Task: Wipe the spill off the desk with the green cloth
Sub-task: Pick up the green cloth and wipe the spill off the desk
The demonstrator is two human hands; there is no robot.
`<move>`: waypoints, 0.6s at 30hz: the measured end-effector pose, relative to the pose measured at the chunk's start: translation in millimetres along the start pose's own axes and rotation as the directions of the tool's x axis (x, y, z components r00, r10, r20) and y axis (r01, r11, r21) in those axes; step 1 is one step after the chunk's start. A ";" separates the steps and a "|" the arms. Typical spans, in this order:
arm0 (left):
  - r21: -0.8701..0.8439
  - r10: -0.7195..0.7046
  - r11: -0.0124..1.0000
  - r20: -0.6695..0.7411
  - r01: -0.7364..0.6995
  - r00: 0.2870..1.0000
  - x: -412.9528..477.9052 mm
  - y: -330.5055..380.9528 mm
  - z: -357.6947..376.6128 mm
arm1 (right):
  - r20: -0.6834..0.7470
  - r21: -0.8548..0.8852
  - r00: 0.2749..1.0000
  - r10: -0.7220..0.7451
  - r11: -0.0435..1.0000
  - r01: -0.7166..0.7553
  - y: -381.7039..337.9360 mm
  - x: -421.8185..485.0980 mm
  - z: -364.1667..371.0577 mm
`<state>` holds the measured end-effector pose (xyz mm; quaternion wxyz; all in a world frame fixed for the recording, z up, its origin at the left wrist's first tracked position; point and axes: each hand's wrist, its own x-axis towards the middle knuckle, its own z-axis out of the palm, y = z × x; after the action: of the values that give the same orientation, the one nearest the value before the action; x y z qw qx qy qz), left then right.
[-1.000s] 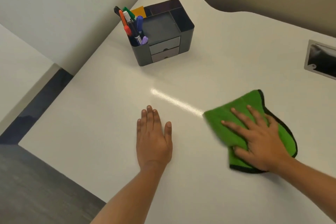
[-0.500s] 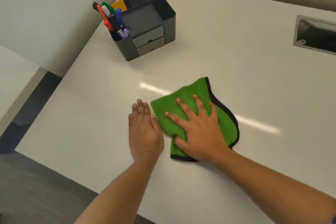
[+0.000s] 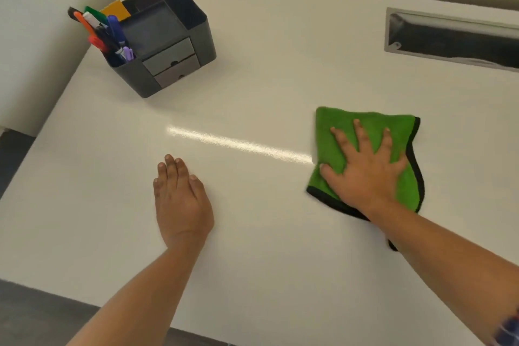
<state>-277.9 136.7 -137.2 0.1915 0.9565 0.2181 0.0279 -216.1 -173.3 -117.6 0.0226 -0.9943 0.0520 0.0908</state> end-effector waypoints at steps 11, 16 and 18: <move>0.009 0.022 1.000 -0.006 -0.022 1.000 2.2 -5.4 1.6 | 0.009 0.114 0.860 -0.511 0.855 0.507 -24.1 -130.1 31.5; 0.019 0.042 0.999 -0.008 -0.042 0.999 1.5 -3.3 1.2 | 0.067 0.061 0.938 -0.339 0.940 0.335 90.5 -186.8 36.4; 0.028 0.045 0.999 -0.003 -0.045 0.999 1.8 -4.5 1.0 | 0.057 0.016 0.975 -0.217 0.976 0.216 131.9 -166.7 28.9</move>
<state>-278.0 140.9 -139.9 0.1772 0.9637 0.1972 0.0311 -398.5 -286.2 -120.3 0.0388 -0.9908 -0.0570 0.1164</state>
